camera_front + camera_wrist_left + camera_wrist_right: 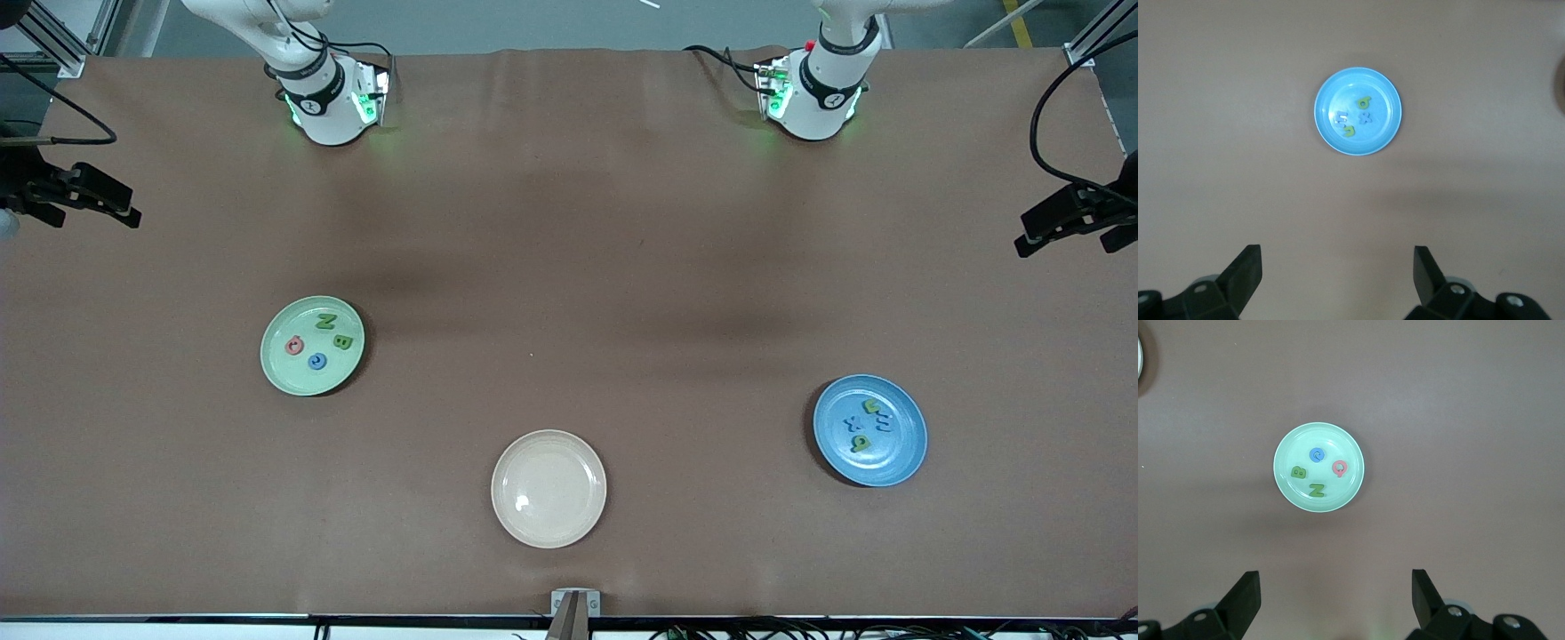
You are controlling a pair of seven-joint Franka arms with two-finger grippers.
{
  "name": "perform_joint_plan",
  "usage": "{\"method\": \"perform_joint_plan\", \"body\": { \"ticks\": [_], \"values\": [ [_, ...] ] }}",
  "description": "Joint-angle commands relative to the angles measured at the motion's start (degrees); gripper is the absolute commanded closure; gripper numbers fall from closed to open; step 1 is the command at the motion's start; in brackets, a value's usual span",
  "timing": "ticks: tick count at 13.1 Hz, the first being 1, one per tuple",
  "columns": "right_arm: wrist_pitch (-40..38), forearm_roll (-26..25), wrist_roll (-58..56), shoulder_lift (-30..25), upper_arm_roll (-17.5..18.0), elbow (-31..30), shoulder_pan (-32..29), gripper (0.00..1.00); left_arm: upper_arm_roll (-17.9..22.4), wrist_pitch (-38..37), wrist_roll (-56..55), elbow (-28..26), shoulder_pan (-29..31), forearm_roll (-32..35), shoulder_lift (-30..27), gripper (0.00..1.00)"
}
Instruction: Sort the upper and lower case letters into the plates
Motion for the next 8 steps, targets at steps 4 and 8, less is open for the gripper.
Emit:
{"method": "perform_joint_plan", "body": {
  "ticks": [4, 8],
  "values": [
    [0.2, -1.1, 0.8, -2.1, 1.3, -2.1, -1.6, 0.00, -4.1, 1.8, -0.2, -7.2, 0.6, -0.1, -6.0, 0.00],
    [-0.4, -0.4, 0.9, -2.3, 1.3, -2.1, -1.6, 0.00, -4.5, 1.6, 0.7, -7.6, 0.4, -0.1, -6.4, 0.00]
  ]
}}
